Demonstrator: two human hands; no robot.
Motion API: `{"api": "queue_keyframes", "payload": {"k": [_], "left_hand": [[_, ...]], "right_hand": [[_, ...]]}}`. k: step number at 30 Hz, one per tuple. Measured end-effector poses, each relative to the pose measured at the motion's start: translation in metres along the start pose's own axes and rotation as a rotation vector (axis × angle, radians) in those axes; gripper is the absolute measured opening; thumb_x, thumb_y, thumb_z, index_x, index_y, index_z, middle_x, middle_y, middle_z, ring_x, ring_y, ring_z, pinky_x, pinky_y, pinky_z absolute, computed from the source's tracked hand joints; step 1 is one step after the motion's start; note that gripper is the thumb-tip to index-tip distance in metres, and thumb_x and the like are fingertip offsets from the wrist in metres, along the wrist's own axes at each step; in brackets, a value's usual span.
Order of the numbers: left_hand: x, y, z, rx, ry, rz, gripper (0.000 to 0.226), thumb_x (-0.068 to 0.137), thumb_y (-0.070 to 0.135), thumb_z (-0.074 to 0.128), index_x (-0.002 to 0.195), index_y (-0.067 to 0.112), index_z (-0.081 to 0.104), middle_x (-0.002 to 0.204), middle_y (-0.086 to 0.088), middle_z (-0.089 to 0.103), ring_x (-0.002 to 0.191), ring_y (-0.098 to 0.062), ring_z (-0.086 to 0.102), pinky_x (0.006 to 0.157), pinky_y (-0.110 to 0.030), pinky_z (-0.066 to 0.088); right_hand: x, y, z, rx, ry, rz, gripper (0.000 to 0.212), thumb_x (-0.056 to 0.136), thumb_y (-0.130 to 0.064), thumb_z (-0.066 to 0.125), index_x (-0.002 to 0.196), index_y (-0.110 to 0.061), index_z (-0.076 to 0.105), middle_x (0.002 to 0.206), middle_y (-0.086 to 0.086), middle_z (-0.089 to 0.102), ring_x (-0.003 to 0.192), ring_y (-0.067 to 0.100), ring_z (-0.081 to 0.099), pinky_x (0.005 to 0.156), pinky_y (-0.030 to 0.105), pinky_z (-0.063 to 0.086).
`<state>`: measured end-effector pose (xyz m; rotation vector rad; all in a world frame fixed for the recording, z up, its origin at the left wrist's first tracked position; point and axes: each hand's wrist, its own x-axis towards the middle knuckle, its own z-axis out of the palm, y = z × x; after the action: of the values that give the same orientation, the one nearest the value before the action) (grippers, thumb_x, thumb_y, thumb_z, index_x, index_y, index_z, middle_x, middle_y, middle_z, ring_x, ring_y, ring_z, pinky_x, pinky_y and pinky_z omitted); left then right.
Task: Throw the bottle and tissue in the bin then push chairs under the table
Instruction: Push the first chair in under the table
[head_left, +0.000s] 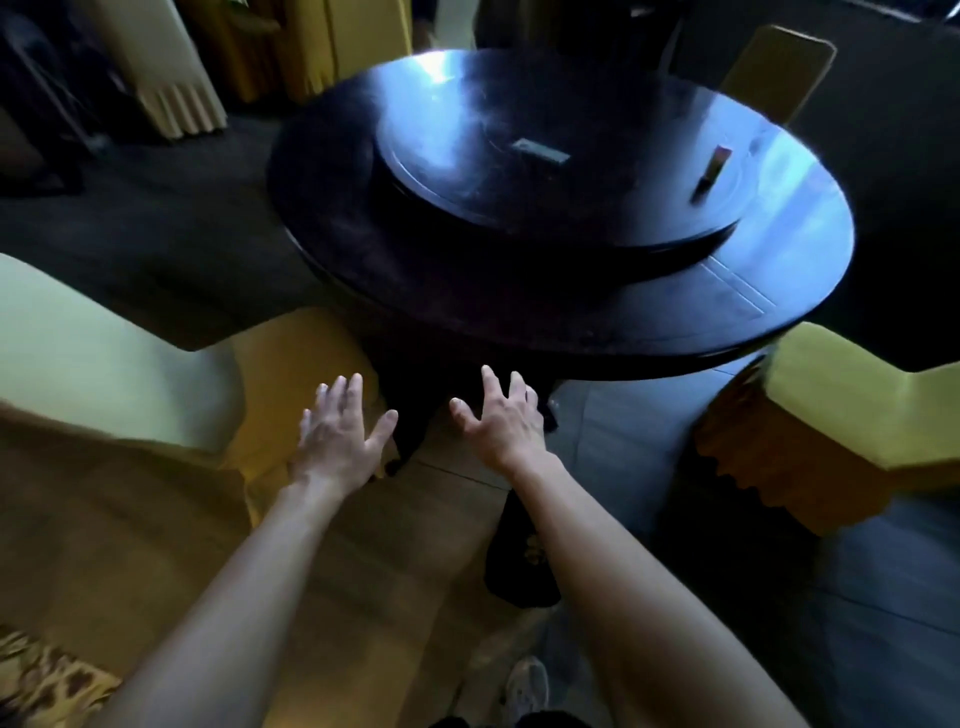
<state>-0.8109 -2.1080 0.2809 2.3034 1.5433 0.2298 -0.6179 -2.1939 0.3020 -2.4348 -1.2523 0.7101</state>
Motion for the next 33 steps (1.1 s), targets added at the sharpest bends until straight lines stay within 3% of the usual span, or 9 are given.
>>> {"api": "queue_keyframes", "payload": {"k": [7, 11, 16, 25, 33], "left_hand": [[-0.044, -0.158, -0.083, 0.065, 0.094, -0.082, 0.083, 0.097, 0.061, 0.039, 0.161, 0.018, 0.01, 0.169, -0.011, 0.01, 0.157, -0.03, 0.001, 0.123, -0.055, 0.007], [-0.078, -0.254, -0.119, 0.091, 0.1, -0.202, 0.084, 0.097, 0.06, 0.042, 0.161, 0.017, 0.01, 0.17, -0.011, 0.008, 0.156, -0.032, -0.001, 0.123, -0.058, 0.005], [-0.125, -0.349, -0.156, 0.112, 0.102, -0.375, 0.084, 0.098, 0.065, 0.032, 0.161, 0.021, 0.0, 0.17, -0.006, -0.004, 0.156, -0.028, -0.009, 0.123, -0.056, -0.001], [-0.156, -0.466, -0.19, 0.089, 0.135, -0.667, 0.083, 0.097, 0.071, 0.026, 0.159, 0.031, -0.012, 0.168, -0.001, -0.022, 0.155, -0.031, -0.015, 0.123, -0.059, 0.001], [-0.088, -0.547, -0.23, 0.086, 0.177, -0.808, 0.083, 0.097, 0.071, 0.025, 0.16, 0.03, -0.011, 0.168, 0.002, -0.022, 0.155, -0.03, -0.016, 0.122, -0.059, -0.002]], "right_hand": [[-0.043, -0.127, 0.078, -0.081, 0.026, -0.088, 0.079, 0.099, -0.065, 0.04, 0.163, -0.028, 0.012, 0.169, 0.021, 0.002, 0.157, 0.037, -0.004, 0.124, 0.052, 0.016], [-0.064, -0.199, 0.143, -0.125, -0.021, -0.117, 0.079, 0.099, -0.066, 0.04, 0.163, -0.03, 0.011, 0.169, 0.02, 0.001, 0.157, 0.036, -0.004, 0.125, 0.052, 0.012], [-0.084, -0.285, 0.206, -0.163, -0.097, -0.212, 0.078, 0.098, -0.068, 0.037, 0.163, -0.033, 0.01, 0.171, 0.018, -0.002, 0.158, 0.035, -0.006, 0.126, 0.053, 0.009], [-0.068, -0.435, 0.286, -0.231, -0.156, -0.507, 0.082, 0.097, -0.071, 0.037, 0.162, -0.031, 0.008, 0.171, 0.018, 0.001, 0.157, 0.04, -0.004, 0.125, 0.057, 0.01], [0.01, -0.558, 0.331, -0.287, -0.183, -0.697, 0.084, 0.098, -0.07, 0.035, 0.163, -0.032, -0.001, 0.172, 0.014, -0.005, 0.158, 0.039, -0.005, 0.126, 0.058, 0.006]]}}
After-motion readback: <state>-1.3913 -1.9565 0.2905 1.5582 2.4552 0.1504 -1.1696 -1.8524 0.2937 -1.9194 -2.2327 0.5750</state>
